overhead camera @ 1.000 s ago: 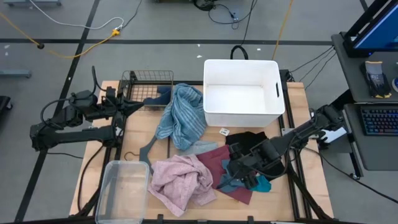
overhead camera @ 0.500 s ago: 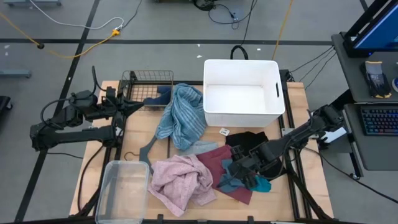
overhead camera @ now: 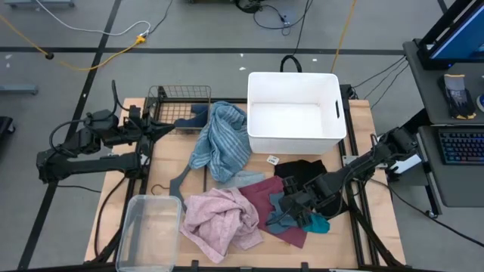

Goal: Pick & Place Cloths
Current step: Put the blue sock into the wire basket

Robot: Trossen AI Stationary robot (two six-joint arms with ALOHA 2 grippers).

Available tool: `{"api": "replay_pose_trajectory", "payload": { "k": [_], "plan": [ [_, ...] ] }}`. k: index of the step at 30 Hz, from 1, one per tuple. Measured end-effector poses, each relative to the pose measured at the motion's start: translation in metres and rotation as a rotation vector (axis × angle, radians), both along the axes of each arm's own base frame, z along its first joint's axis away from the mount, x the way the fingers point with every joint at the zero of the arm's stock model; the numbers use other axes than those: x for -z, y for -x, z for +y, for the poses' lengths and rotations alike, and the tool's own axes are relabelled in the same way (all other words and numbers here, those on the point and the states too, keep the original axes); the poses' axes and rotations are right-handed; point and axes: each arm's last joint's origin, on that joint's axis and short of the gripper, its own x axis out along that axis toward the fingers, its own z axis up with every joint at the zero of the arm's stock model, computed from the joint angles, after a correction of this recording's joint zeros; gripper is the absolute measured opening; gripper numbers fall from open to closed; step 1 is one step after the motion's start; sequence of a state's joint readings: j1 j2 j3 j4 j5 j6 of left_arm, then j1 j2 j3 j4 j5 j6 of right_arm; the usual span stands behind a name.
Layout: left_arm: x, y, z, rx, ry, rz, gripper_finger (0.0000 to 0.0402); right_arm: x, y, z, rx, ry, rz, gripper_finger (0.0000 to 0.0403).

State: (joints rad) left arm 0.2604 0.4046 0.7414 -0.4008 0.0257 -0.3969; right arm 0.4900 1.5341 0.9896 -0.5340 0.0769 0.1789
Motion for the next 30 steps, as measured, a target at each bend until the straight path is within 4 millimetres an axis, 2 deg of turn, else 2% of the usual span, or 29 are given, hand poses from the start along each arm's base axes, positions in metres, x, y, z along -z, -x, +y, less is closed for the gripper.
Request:
{"api": "replay_pose_trajectory", "payload": {
  "k": [8,15,21,30],
  "plan": [
    [0.002,0.0,0.0,0.001,0.004,0.023,0.0017,0.019,0.006,-0.003,0.03,-0.02,-0.009,0.0266],
    [0.002,0.0,0.0,0.001,-0.003,0.025,0.0017,0.027,0.012,-0.006,0.068,-0.021,0.021,0.0234],
    [0.002,0.0,0.0,0.001,-0.003,0.024,0.0017,0.027,0.011,-0.006,0.066,-0.025,0.015,0.0174],
    [0.002,0.0,0.0,0.0,0.004,0.022,0.0017,0.023,0.012,-0.006,0.065,-0.034,0.004,0.0051]
  ]
}}
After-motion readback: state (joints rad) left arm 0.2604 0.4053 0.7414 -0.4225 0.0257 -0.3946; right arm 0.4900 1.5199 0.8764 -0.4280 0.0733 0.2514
